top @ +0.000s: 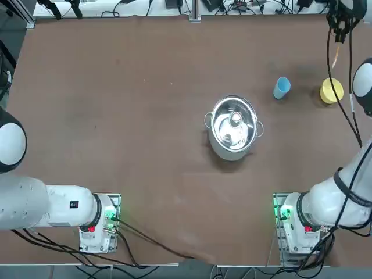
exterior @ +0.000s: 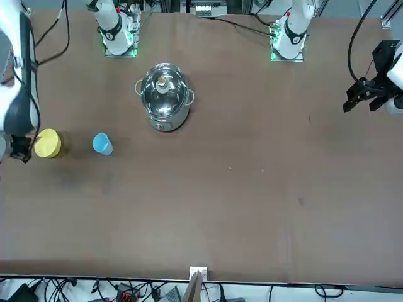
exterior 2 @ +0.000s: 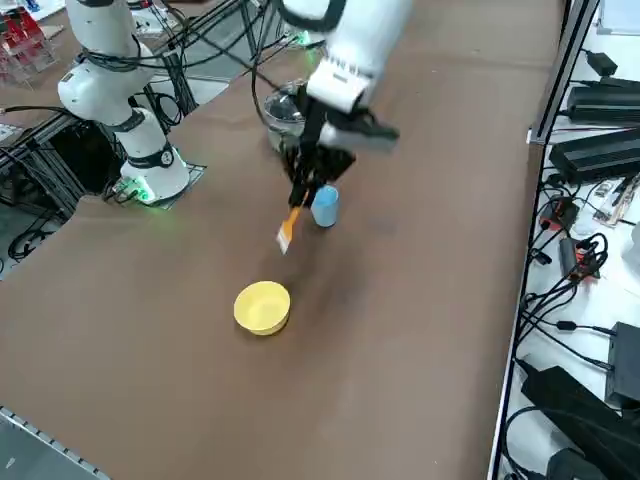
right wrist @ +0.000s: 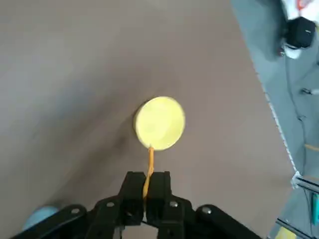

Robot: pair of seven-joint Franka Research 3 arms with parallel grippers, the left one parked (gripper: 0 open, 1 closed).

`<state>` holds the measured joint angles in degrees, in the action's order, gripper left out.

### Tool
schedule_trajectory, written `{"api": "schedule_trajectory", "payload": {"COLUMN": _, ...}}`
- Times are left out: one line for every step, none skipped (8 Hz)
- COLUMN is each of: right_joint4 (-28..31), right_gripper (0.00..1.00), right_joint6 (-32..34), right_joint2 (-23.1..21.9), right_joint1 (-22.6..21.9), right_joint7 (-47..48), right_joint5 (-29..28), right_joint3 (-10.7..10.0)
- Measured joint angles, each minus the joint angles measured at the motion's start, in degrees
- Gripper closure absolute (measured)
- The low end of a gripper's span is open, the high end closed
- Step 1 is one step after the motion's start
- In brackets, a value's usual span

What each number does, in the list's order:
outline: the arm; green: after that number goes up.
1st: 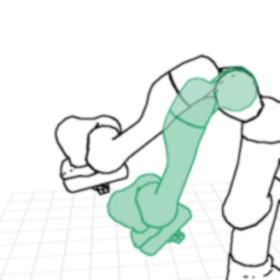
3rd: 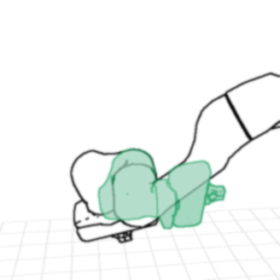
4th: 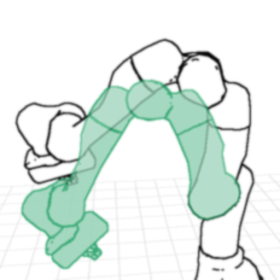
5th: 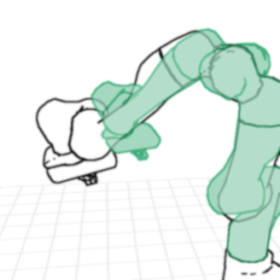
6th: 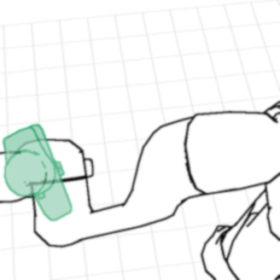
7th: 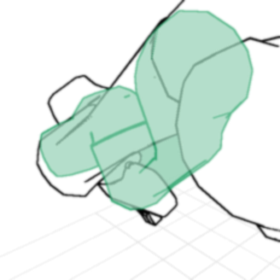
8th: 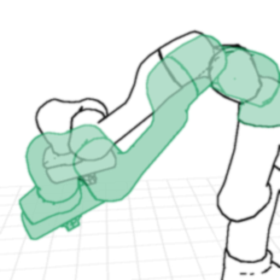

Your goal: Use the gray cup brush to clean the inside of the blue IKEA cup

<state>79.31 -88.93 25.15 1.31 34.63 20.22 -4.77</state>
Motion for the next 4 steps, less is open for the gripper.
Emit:
{"api": "schedule_trajectory", "payload": {"right_joint4": 0.3, "right_gripper": 0.95, "right_joint6": 0.4, "right_joint2": -1.4, "right_joint1": -1.1, "right_joint7": -1.6, "right_joint5": -2.2, "right_joint3": 1.5}}
{"api": "schedule_trajectory", "payload": {"right_joint4": 0.9, "right_gripper": 0.95, "right_joint6": 0.6, "right_joint2": -2.7, "right_joint1": -1.9, "right_joint7": -3.9, "right_joint5": -4.9, "right_joint3": 2.8}}
{"api": "schedule_trajectory", "payload": {"right_joint4": 2.3, "right_gripper": 0.95, "right_joint6": 0.5, "right_joint2": -4.3, "right_joint1": -2.3, "right_joint7": -7.5, "right_joint5": -8.2, "right_joint3": 3.2}}
{"api": "schedule_trajectory", "payload": {"right_joint4": 4.4, "right_gripper": 0.95, "right_joint6": -0.3, "right_joint2": -6.4, "right_joint1": -2.2, "right_joint7": -11.2, "right_joint5": -11.1, "right_joint3": 3.2}}
